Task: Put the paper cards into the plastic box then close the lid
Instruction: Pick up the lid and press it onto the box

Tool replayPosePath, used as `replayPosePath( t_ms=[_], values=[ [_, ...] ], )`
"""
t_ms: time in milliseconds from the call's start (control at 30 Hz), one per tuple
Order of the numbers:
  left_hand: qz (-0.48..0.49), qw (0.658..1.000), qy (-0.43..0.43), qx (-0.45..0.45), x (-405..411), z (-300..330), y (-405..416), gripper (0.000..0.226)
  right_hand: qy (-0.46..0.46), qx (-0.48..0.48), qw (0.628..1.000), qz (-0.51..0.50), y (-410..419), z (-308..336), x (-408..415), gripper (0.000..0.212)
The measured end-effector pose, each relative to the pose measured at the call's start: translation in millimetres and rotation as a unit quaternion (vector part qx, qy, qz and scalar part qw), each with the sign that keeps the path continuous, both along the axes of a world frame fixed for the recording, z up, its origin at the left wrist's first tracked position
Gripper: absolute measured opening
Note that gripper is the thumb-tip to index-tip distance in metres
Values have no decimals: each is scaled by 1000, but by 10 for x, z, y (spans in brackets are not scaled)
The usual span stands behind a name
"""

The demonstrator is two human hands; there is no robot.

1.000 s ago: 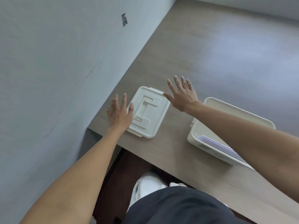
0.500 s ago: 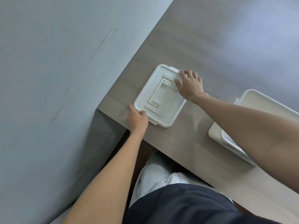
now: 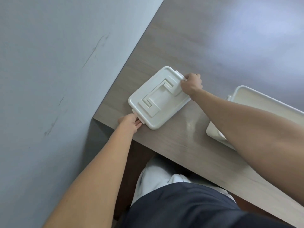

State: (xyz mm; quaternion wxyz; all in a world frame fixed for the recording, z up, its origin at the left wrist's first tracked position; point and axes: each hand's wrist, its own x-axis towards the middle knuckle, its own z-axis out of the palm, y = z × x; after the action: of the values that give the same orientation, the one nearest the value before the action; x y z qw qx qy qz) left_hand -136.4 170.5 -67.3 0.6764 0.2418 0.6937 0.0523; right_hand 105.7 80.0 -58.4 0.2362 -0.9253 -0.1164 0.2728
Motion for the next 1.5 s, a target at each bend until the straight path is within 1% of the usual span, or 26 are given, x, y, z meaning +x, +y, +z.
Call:
replayPosePath(
  t_ms=[67,167,233,367,400,467,567,633,733,800,967,1067,1233,1400,1500],
  values=[
    [-3,1000,-18,0,-22,43,37,31,-6,29,999,21,-75,144,59,30],
    [1,999,-34,18,31,194,68,33,-39,52,996,55,-221,349,164,27],
    [-12,998,-48,44,165,318,104,31,-54,63,995,51,-304,527,273,30],
    [-62,990,-93,90,550,647,117,9,-72,115,991,4,-609,1006,527,30],
    [-79,987,-94,99,616,710,138,6,-71,122,990,-8,-672,1089,571,33],
    [-124,980,-111,111,835,892,88,13,-78,138,986,-44,-967,1299,730,36],
    [-183,964,-136,136,1139,1172,-51,17,-81,160,980,-87,-1462,1479,935,20],
    [-225,951,-152,146,1338,1315,-182,18,-82,167,977,-106,-1812,1518,1028,21],
    [-284,931,-171,150,1628,1472,-435,17,-75,174,970,-149,-2363,1559,1074,42],
    [-314,920,-175,154,1802,1528,-614,15,-71,179,966,-174,-2714,1571,1072,46],
    [-379,897,-170,152,2088,1483,-1049,12,-67,175,958,-216,-3417,1535,937,43],
    [-416,878,-161,173,2146,1391,-1289,12,-55,163,954,-247,-3701,1436,792,39],
    [-447,860,-140,203,2098,1238,-1505,1,-28,170,943,-283,-3990,1258,569,37],
    [-475,835,-124,248,1959,1077,-1540,12,-5,156,947,-280,-4077,1153,382,38],
    [-474,833,-126,257,1878,1039,-1575,7,-11,132,955,-266,-4110,1076,291,32]
  ],
)
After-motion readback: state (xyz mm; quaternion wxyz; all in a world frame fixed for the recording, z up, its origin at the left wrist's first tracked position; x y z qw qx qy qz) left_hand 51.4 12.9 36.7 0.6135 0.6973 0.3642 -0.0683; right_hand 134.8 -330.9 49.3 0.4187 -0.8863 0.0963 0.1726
